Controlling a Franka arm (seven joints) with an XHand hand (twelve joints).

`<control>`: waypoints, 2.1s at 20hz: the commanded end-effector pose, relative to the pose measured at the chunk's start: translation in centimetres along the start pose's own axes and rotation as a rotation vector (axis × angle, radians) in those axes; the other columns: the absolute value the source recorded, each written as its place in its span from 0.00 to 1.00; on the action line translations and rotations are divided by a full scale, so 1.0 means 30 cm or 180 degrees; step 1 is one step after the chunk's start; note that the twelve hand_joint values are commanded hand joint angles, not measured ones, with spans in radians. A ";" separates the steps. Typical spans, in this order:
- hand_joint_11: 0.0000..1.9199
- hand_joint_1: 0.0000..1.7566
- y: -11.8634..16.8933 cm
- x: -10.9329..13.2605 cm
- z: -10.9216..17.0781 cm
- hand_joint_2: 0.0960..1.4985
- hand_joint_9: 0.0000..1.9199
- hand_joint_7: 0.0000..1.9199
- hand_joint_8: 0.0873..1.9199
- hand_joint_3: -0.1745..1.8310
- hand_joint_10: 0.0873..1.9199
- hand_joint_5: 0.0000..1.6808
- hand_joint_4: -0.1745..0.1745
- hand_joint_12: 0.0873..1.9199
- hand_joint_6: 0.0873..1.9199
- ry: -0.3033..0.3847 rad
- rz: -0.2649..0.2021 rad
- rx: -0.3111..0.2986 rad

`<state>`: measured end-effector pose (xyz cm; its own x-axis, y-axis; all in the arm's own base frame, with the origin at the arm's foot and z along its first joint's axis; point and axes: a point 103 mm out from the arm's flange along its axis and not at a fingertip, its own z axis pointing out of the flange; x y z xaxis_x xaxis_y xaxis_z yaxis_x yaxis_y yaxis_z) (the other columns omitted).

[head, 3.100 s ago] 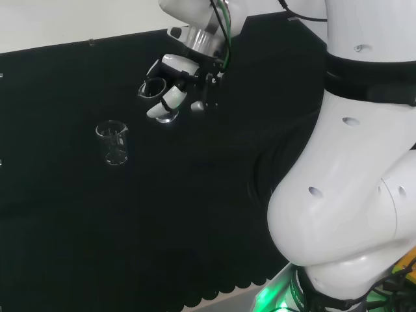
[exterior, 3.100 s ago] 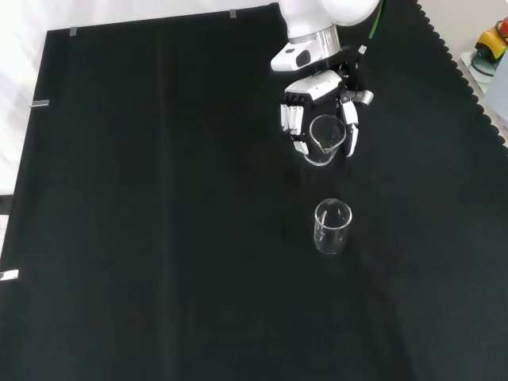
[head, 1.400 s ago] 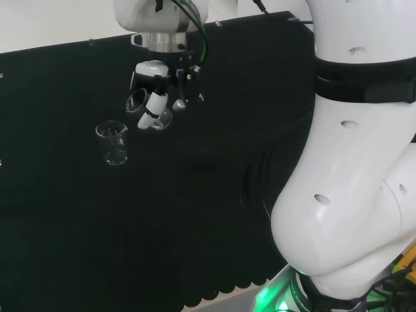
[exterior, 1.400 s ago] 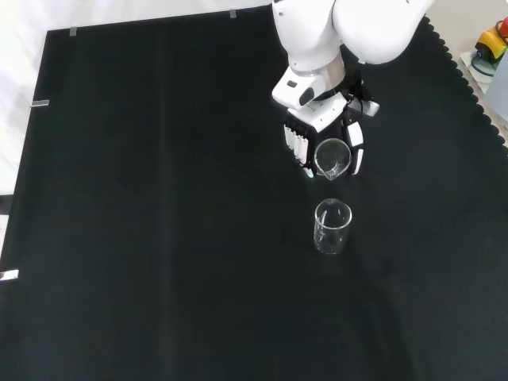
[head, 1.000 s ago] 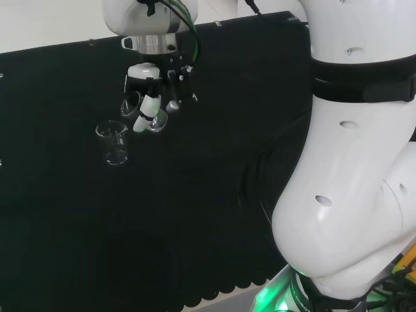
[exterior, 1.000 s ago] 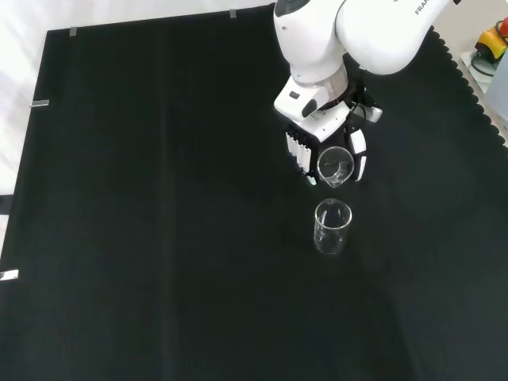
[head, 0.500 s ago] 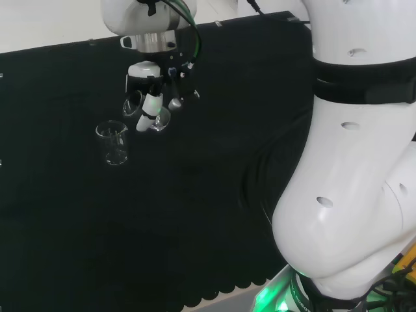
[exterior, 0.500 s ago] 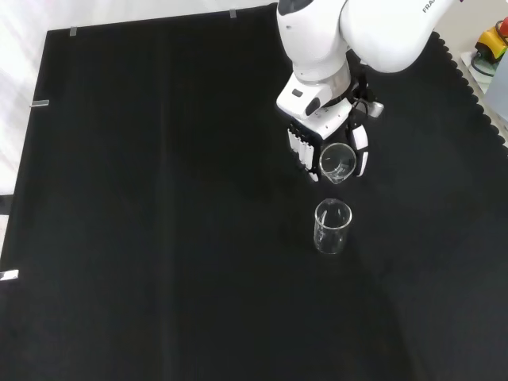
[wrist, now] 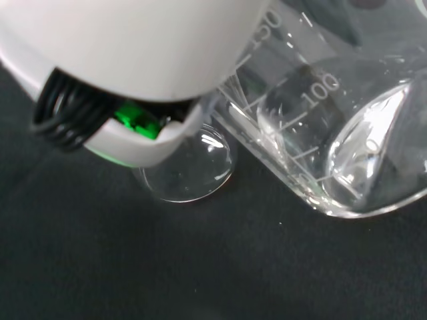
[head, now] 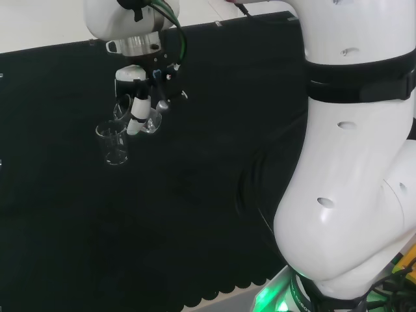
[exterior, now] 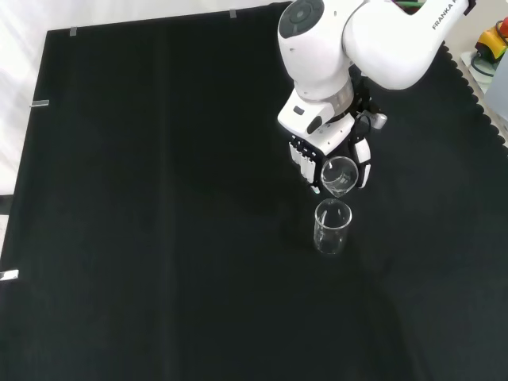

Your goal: Pour the water from the handheld beaker into the one on the table.

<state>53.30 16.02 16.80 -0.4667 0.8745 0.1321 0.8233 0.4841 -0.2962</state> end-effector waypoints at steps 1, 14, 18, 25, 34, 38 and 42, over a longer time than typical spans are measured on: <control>0.69 0.82 0.002 0.009 0.000 0.33 0.82 0.75 0.22 0.43 0.00 0.84 0.00 0.35 0.17 -0.0065 0.0018 0.0057; 0.69 0.82 0.002 0.011 -0.011 0.33 0.82 0.75 0.22 0.43 0.00 0.84 0.00 0.35 0.17 -0.0227 0.0047 0.0182; 0.69 0.82 0.009 0.022 -0.010 0.33 0.82 0.75 0.22 0.43 0.00 0.84 0.00 0.35 0.17 -0.0284 0.0063 0.0242; 0.70 0.82 0.004 0.025 -0.015 0.33 0.83 0.75 0.21 0.43 0.00 0.84 0.00 0.35 0.17 -0.0393 0.0109 0.0329; 0.70 0.82 0.009 0.042 -0.028 0.33 0.83 0.75 0.21 0.43 0.00 0.84 0.00 0.35 0.17 -0.0524 0.0113 0.0394; 0.70 0.82 0.013 0.057 -0.035 0.33 0.83 0.75 0.21 0.43 0.00 0.84 0.00 0.35 0.17 -0.0594 0.0129 0.0416; 0.70 0.82 0.013 0.066 -0.046 0.33 0.83 0.75 0.21 0.43 0.00 0.84 0.00 0.35 0.17 -0.0657 0.0135 0.0432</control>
<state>53.20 17.80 18.03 -0.4968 0.8657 -0.0609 0.7995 0.4293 -0.4201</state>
